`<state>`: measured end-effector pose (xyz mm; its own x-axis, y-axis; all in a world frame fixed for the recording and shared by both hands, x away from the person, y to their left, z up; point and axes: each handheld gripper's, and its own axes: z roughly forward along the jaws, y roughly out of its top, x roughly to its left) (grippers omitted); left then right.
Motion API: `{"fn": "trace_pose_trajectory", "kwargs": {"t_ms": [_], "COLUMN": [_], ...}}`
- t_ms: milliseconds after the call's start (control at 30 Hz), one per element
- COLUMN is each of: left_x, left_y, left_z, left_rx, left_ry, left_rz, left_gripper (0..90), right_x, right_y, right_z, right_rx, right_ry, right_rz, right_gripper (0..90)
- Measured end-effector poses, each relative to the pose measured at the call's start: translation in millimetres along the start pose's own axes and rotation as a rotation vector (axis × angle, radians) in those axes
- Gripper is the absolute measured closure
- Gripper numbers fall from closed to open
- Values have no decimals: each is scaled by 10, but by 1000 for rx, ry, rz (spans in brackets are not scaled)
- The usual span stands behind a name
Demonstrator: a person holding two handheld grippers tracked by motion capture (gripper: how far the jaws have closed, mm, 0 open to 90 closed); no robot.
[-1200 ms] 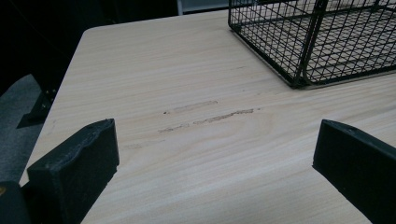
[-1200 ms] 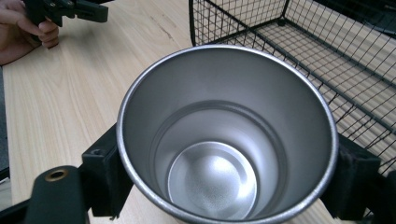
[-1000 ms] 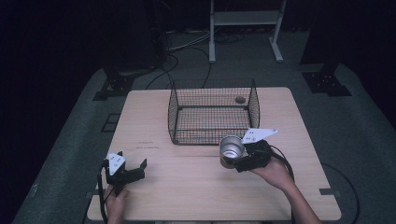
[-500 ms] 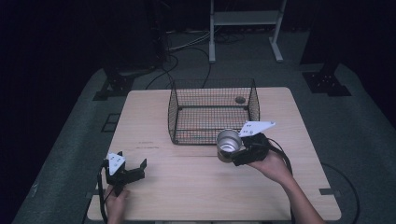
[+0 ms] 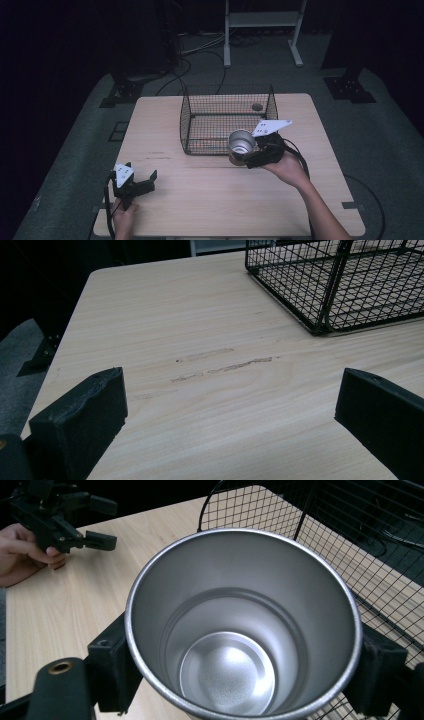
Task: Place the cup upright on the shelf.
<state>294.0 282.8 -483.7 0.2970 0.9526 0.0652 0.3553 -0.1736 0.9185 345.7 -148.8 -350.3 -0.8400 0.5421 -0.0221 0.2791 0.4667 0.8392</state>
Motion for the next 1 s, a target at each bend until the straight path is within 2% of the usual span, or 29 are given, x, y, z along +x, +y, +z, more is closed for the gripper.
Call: {"fn": "trace_pose_trajectory", "kwargs": {"t_ms": [800, 1000], "left_x": [4, 3], "left_y": [-1, -2], "left_z": [-1, 2], "left_rx": [-4, -10], "left_ry": [-3, -5], "left_rz": [-3, -2], "left_gripper": [0, 0], "right_x": [-204, -297], "right_y": [397, 514], "right_z": [115, 212], "right_rx": [10, 22], "right_ry": [-18, -20], "right_rz": [-10, -8], "right_gripper": [180, 180]}}
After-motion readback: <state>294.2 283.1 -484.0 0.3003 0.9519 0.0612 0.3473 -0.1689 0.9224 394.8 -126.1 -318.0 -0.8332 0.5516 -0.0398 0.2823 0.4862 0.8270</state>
